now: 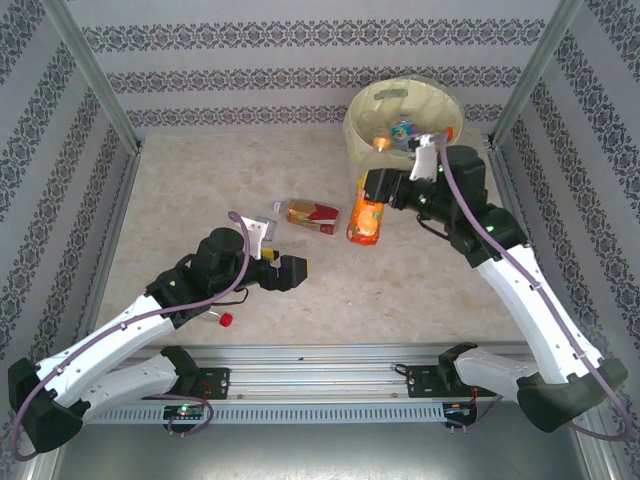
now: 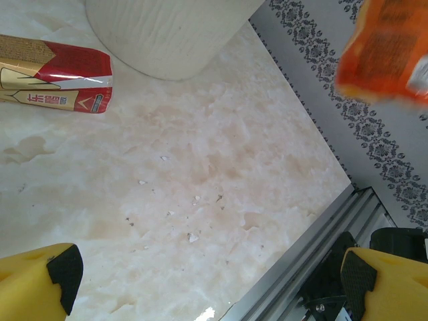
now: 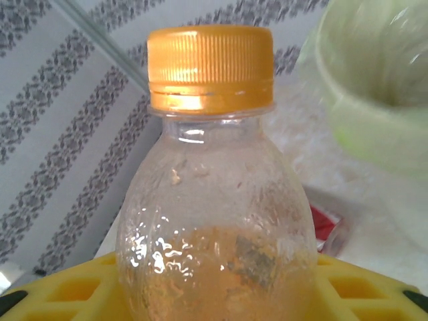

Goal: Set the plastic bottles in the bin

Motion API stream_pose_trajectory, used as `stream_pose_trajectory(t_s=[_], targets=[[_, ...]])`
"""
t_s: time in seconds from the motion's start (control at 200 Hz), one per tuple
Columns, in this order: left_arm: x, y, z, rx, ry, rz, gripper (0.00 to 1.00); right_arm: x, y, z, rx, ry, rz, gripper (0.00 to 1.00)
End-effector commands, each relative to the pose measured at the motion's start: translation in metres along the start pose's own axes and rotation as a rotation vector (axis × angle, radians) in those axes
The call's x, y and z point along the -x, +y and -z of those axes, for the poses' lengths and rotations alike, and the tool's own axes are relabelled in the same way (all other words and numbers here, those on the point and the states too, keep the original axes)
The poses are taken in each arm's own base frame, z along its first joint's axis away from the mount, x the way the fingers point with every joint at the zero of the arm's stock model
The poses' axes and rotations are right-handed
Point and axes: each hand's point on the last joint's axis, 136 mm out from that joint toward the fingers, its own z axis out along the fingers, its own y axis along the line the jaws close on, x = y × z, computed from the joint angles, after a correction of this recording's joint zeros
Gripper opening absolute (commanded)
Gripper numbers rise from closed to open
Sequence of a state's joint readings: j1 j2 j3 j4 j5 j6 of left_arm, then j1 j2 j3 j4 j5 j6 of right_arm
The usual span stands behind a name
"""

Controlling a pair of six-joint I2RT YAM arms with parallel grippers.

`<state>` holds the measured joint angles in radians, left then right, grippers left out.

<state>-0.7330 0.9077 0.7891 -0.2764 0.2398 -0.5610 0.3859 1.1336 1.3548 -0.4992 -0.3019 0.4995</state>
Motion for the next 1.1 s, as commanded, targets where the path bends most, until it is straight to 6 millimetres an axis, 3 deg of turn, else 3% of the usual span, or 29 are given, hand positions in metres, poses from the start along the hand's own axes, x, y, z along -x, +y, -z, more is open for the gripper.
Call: stream_pose_trajectory(t_s=[0.0, 0.145, 0.34, 0.654, 0.874, 1.094], targets=[[0.015, -0.015, 0.008, -0.044, -0.061, -0.024, 1.0, 0.032, -0.002, 0.012, -0.054, -0.059, 0.073, 0.54], [0.015, -0.013, 0.009, -0.035, -0.062, -0.028, 1.0, 0.08, -0.013, 0.019, -0.139, -0.149, 0.098, 0.52], [0.012, -0.009, 0.011, -0.009, -0.05, -0.031, 1.0, 0.132, -0.035, 0.013, -0.217, -0.237, 0.088, 0.5], [0.006, 0.002, 0.008, 0.03, -0.041, -0.03, 1.0, 0.187, -0.057, -0.014, -0.296, -0.273, 0.133, 0.5], [0.004, 0.004, 0.011, 0.048, -0.027, -0.033, 1.0, 0.193, -0.082, -0.04, -0.375, -0.193, 0.16, 0.52], [0.002, 0.008, 0.014, 0.07, -0.02, -0.042, 1.0, 0.173, -0.116, -0.06, -0.475, -0.084, 0.19, 0.53]])
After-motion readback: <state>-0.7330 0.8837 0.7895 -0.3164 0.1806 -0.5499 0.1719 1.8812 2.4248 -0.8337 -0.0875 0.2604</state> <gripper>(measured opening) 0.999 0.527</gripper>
